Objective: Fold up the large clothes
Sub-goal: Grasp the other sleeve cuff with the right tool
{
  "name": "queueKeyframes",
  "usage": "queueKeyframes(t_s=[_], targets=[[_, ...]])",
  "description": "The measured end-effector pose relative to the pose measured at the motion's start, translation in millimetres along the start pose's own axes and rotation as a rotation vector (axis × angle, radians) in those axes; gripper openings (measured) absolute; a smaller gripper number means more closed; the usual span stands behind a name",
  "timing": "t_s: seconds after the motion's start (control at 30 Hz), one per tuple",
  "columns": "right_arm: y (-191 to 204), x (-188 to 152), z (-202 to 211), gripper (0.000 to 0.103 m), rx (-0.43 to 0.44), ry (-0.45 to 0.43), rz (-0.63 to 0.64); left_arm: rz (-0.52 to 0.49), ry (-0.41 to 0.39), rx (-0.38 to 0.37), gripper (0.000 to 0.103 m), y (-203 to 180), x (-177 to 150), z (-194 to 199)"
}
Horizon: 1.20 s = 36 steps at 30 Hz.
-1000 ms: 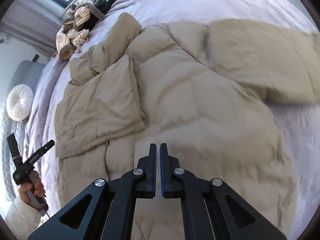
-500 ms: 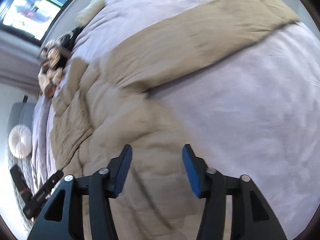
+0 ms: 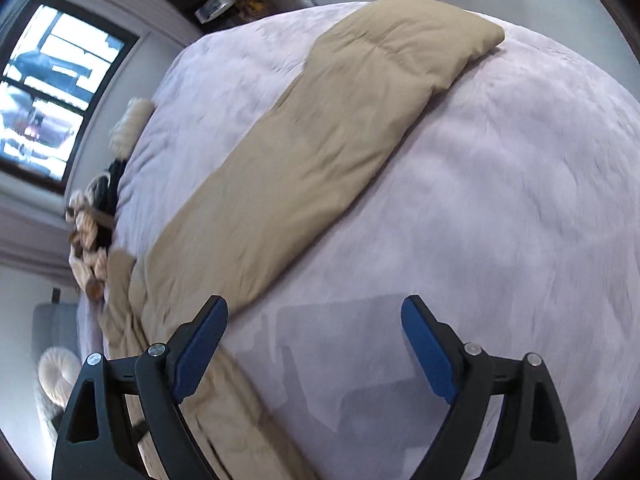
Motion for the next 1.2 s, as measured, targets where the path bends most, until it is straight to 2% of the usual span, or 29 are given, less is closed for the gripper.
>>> queueKeyframes(t_s=[0.13, 0.33, 0.43, 0.53, 0.6, 0.63, 0.67, 0.7, 0.73, 0.8, 0.97, 1.13, 1.2], targets=[[-9, 29, -17, 0.09, 0.054, 0.008, -0.078, -0.005, 0.009, -0.021, 0.1, -13, 3, -4], [-14, 77, -41, 0.091, 0.235, 0.015, -0.251, 0.013, -0.007, -0.023, 0.1, -18, 18, -3], [-9, 96, -52, 0.091, 0.281, 0.005, -0.29, 0.008, -0.016, -0.003, 0.1, -14, 31, -6], [3, 106, -59, 0.091, 0.31, 0.006, -0.315, 0.016, -0.041, -0.033, 0.1, -11, 41, -5], [5, 109, -62, 0.081, 0.317, 0.016, -0.344, 0.024, -0.059, -0.079, 0.1, -9, 46, -3], [3, 112, -65, 0.057, 0.319, 0.028, -0.356, 0.026, -0.063, -0.087, 0.1, -7, 47, -2], [2, 114, -70, 0.042, 0.32, 0.053, -0.378, 0.027, -0.066, -0.087, 0.1, -6, 48, -2], [3, 113, -76, 0.012, 0.334, 0.076, -0.411, 0.025, -0.065, -0.08, 0.1, -2, 49, -2], [5, 114, -79, 0.006, 0.346, 0.078, -0.425, 0.025, -0.064, -0.076, 0.1, 1, 47, -2], [14, 113, -75, 0.006, 0.347, 0.052, -0.409, 0.035, -0.063, -0.064, 0.1, 10, 46, -1], [65, 114, -50, 0.005, 0.373, 0.018, -0.258, 0.081, -0.079, -0.049, 0.1, 43, 43, 6], [146, 99, -16, 0.005, 0.419, -0.012, -0.065, 0.144, -0.103, -0.031, 0.1, 82, 42, 15], [193, 82, -5, 0.005, 0.45, -0.018, 0.032, 0.161, -0.119, -0.027, 0.1, 99, 40, 21]])
Point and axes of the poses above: each gripper's, at about its wrist camera, not at the fingertips, and z roughly against the way its jaws point, y to its left, x to its top, the point moved 6 cm from there along -z, roughly the way its jaws point, and after that the axes turned 9 degrees about -x, right-handed, at the moved point
